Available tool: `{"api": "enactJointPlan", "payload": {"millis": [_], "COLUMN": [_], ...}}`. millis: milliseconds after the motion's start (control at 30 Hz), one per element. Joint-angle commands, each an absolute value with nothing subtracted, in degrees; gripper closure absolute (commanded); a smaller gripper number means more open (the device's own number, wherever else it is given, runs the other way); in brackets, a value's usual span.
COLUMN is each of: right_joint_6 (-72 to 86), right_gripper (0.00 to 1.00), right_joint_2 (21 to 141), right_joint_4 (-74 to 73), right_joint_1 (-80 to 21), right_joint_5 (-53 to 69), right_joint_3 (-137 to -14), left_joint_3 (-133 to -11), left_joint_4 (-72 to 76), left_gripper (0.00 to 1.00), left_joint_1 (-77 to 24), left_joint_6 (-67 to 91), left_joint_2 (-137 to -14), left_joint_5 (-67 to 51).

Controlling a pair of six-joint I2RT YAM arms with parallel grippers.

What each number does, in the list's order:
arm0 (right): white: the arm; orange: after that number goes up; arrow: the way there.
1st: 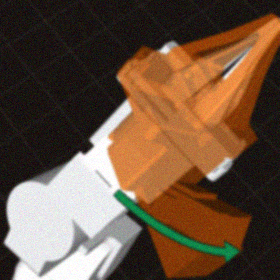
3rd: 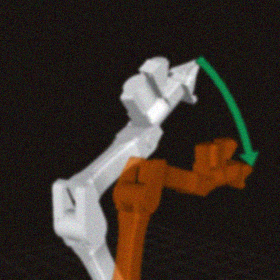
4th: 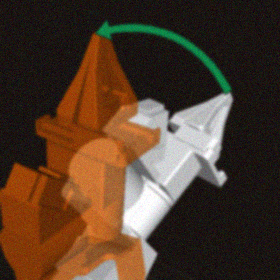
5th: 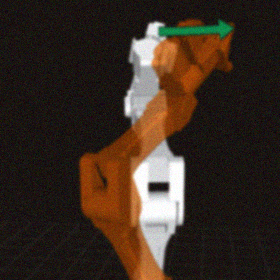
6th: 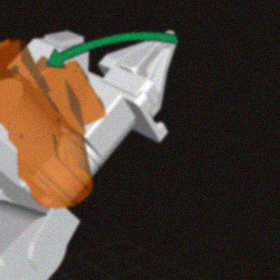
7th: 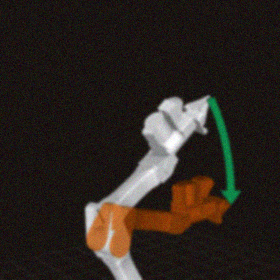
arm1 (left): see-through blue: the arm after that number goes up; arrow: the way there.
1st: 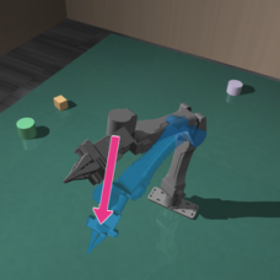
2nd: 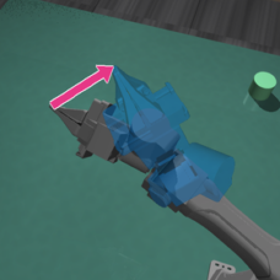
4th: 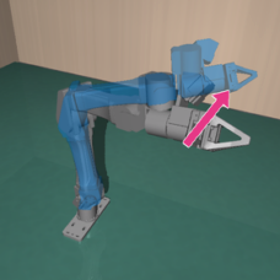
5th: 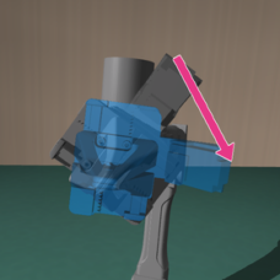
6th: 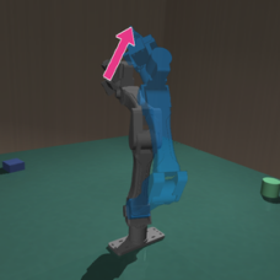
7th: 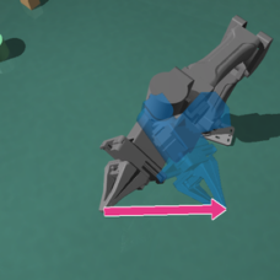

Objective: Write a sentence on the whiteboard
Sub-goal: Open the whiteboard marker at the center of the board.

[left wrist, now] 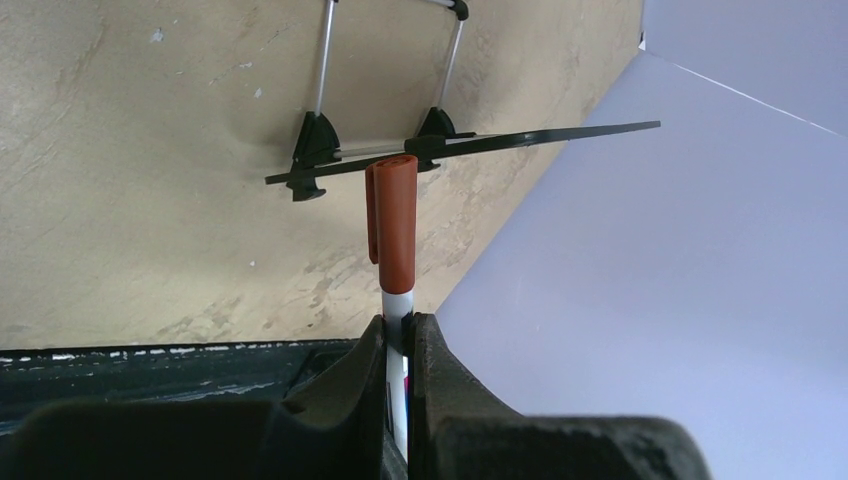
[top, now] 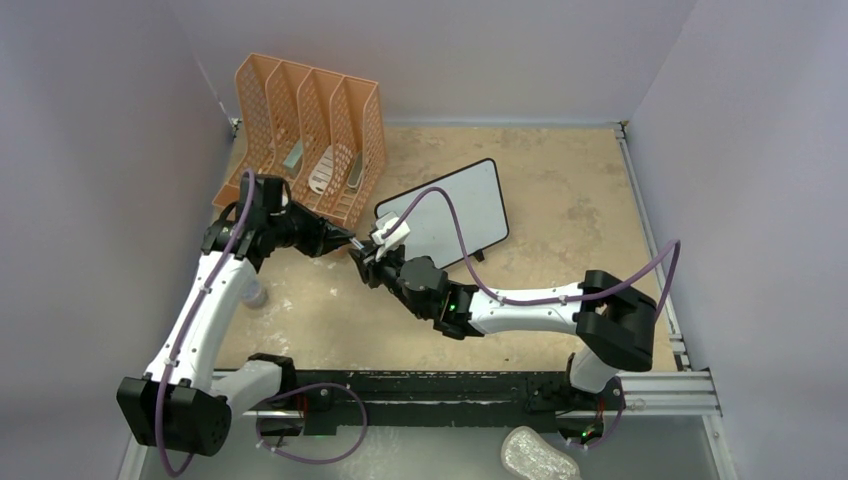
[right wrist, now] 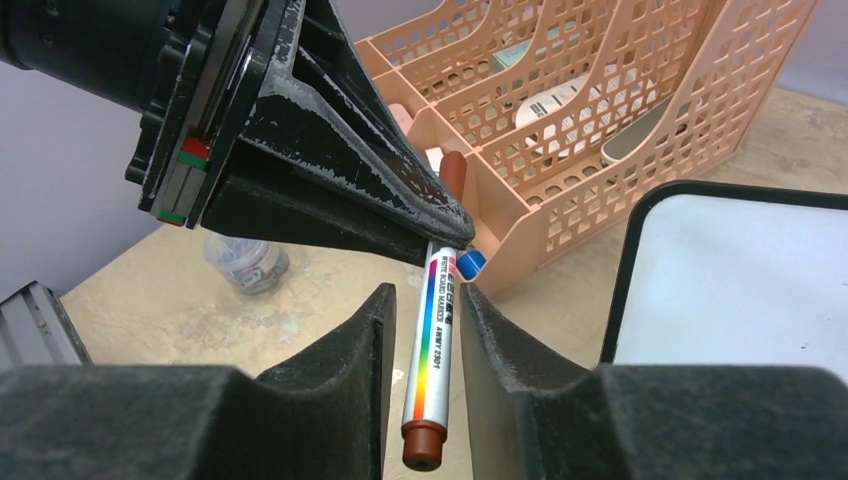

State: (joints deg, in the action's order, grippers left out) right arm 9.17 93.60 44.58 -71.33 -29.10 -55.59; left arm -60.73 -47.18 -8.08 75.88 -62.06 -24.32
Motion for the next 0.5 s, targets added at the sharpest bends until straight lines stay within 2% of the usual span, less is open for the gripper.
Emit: {"api": "enactJointPlan", "payload": {"millis": [0,233,400,467], "right_joint_6": [8.09,7.82,7.51,7.44], "right_gripper": [0.7,0.81,1.0,1.0], "right_joint_2": [93.01,92.23,90.81,90.06], "right_joint_4": [48.58,48.79,48.62,48.38], "right_joint_1": [-71.63,-71.63,-71.55,-71.54], "right_joint_5": [-30.86,-31.77,-31.84,-31.84], "right_joint_3": [-58.01,-57.43,-56.66,-56.33], "left_joint_3": [-60.49,-59.11,-57.48,-57.16], "left_joint_4": [-45.96,-45.7,-44.99,-44.67], "left_gripper": [1.0,1.0,1.0,1.0], "left_joint_1": [-8.61,-8.7,-8.7,-8.7], "left_joint_6": [78.49,78.8,79.01,78.81], "left_joint_2": [-60.52,-59.8,-58.86,-58.43], "left_joint_5": [-26.11,-26.63,-27.71,-27.73]}}
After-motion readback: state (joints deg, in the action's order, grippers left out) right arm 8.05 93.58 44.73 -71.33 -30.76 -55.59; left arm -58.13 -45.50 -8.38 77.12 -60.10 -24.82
